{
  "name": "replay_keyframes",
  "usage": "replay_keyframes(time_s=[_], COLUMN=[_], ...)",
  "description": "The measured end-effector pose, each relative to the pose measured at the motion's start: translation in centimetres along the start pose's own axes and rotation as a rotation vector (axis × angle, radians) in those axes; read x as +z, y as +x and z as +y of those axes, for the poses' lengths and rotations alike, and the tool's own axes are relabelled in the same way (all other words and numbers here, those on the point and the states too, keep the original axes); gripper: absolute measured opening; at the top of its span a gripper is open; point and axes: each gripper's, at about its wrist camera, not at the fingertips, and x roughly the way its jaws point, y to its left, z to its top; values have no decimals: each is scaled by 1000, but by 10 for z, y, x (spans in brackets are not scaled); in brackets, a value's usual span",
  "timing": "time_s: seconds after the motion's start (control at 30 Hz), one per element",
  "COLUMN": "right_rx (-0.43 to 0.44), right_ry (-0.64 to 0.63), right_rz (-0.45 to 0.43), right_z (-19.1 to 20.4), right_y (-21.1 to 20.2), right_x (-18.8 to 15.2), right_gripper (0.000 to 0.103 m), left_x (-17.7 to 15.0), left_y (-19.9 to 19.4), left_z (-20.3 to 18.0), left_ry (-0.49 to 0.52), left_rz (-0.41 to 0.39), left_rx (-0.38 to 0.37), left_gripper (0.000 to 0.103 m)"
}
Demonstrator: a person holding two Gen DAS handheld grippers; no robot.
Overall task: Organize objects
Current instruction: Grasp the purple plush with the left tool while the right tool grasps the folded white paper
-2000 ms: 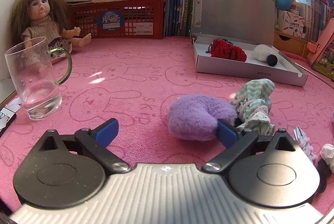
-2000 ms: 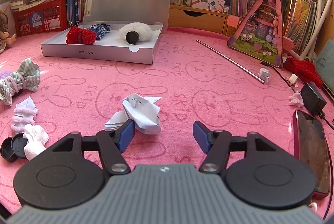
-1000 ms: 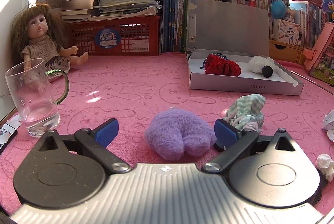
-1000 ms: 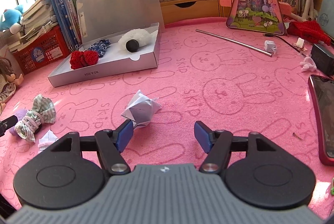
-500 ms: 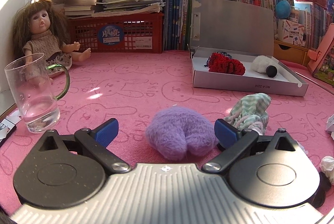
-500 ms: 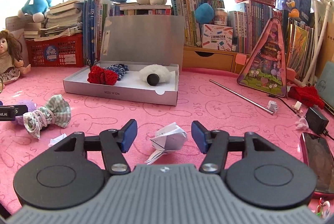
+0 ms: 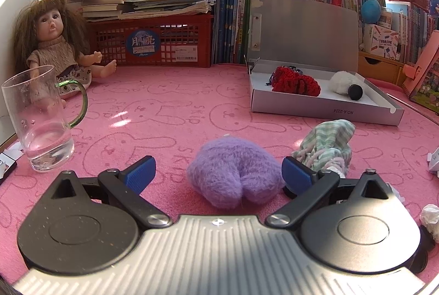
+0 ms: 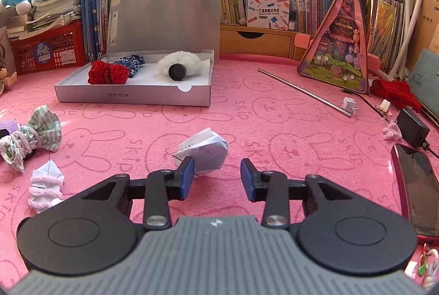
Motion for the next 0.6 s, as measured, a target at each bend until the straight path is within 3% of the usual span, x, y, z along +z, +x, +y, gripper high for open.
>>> replay_keyframes(time_s=[0.2, 0.23, 0.3, 0.4, 0.6], right_rx=[-57, -67, -77, -83, -21], right_ry=[55, 48, 21, -52, -320], right_rz=[21, 11, -19, -68, -111], right_z=[-14, -15, -13, -7, 22], right_y=[2, 1, -4, -11, -11], right_x=[-2, -3, -3, -2, -2], right_gripper=[47, 58, 65, 72, 83], left_x=[0, 0, 1, 1, 1], left_y=[0, 0, 0, 0, 0], left_z=[0, 0, -1, -3, -6], left_ry=[2, 3, 7, 17, 35], left_rz=[-1, 0, 0, 4, 13], left_rx=[-1, -1, -3, -8, -18], left_gripper=[100, 100, 100, 100, 100])
